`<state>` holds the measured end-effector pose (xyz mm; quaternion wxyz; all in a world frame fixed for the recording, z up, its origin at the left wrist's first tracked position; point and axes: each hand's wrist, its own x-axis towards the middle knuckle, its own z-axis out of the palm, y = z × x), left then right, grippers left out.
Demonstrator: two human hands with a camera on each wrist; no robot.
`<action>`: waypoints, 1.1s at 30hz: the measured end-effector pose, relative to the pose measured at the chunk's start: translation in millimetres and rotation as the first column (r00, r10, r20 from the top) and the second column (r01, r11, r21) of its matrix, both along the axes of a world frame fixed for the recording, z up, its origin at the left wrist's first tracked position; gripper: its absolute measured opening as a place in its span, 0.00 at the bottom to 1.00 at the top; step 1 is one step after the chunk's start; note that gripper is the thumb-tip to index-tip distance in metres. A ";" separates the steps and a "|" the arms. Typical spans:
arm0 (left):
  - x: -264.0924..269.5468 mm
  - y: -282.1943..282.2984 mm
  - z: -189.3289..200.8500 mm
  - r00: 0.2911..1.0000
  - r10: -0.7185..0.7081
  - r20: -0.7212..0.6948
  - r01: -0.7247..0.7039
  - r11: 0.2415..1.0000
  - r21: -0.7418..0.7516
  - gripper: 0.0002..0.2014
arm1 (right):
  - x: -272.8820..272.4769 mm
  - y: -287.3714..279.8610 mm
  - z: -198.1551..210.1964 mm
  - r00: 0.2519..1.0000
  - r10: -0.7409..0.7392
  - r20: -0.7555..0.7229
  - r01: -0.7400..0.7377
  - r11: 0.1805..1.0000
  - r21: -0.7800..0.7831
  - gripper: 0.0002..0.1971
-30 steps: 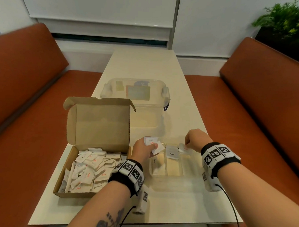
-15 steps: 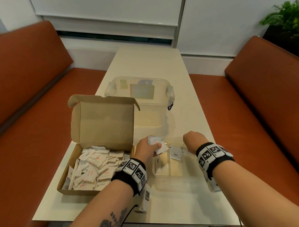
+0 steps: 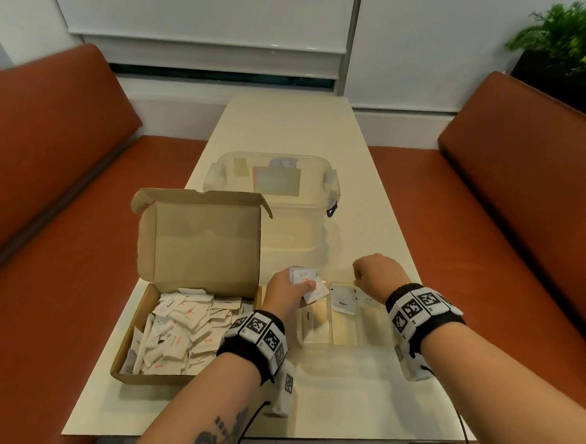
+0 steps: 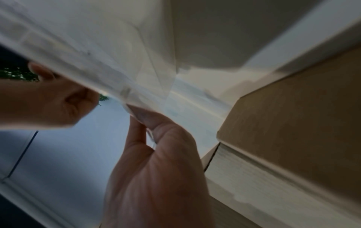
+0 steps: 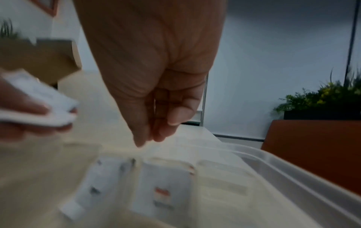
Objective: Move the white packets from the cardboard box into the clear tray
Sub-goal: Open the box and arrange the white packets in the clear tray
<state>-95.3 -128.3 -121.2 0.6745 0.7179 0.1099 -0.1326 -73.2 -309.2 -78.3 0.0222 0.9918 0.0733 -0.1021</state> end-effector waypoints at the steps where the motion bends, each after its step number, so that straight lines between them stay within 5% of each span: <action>1: -0.1 -0.5 0.4 1.000 0.009 0.000 -0.009 1.000 -0.008 0.15 | -1.2 3.9 1.7 0.999 -0.025 0.020 0.023 0.994 0.106 0.06; 3: 0.0 -2.7 2.1 0.999 0.036 -0.003 -0.036 0.999 -0.040 0.15 | -4.6 14.2 4.0 0.995 -0.092 -0.032 0.098 0.931 0.351 0.11; 6: -0.6 -7.1 6.8 0.997 0.078 -0.003 -0.078 0.991 -0.107 0.13 | -8.9 30.5 2.6 0.960 -0.169 -0.225 0.276 0.717 0.640 0.11; 10: -1.3 -9.0 12.2 0.994 0.102 0.033 -0.096 0.983 -0.159 0.10 | -11.8 34.2 0.9 0.924 -0.224 -0.310 0.381 0.463 0.800 0.07; 12: -1.1 -7.9 14.0 0.995 0.098 0.029 -0.092 0.981 -0.174 0.11 | -11.5 29.5 3.1 0.922 -0.236 -0.308 0.381 0.405 0.831 0.04; 19: -4.7 -7.4 12.8 0.997 -0.019 0.080 0.024 0.998 -0.063 0.12 | -6.3 19.5 17.8 0.987 -0.074 -0.141 0.151 0.724 0.673 0.05; 22: -6.6 -11.4 13.8 0.995 -0.061 0.083 0.065 0.997 -0.040 0.11 | -6.9 22.5 17.2 0.993 -0.081 -0.083 0.116 0.725 0.679 0.02; 27: -7.8 -12.4 15.9 0.996 0.057 0.074 -0.044 0.985 -0.165 0.08 | -11.9 22.6 6.8 0.968 -0.197 -0.156 0.245 0.608 0.755 0.11; 33: -12.5 -13.6 12.1 0.997 0.068 0.031 -0.059 0.975 -0.215 0.09 | -11.4 6.8 8.8 0.971 -0.175 -0.161 0.236 0.659 0.714 0.05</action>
